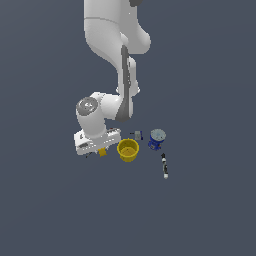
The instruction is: Pick up a designated object from a clutter of objects.
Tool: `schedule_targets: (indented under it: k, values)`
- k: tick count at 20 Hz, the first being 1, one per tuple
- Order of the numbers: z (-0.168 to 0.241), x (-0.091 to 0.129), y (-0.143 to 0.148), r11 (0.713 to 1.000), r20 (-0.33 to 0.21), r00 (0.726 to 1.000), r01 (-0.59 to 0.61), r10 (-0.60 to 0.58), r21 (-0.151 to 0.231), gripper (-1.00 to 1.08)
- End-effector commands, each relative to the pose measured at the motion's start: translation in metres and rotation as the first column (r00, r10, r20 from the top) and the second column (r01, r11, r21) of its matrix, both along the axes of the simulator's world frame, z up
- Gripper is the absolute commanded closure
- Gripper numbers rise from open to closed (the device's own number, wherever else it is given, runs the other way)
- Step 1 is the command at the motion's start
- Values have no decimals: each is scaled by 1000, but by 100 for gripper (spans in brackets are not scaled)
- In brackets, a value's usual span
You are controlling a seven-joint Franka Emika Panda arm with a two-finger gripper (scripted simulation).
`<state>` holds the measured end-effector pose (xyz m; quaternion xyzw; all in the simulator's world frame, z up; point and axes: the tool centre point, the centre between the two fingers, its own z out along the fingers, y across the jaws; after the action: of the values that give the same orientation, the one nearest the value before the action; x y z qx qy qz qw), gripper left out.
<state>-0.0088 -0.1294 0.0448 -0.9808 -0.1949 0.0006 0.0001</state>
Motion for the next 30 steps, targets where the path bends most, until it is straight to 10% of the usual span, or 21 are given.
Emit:
schedule_targets:
  k: [1, 30]
  values:
    - [11, -5, 13, 1000, 1, 1000, -1, 1, 0, 108]
    - [223, -96, 264, 1000, 1, 1000, -2, 2, -5, 108]
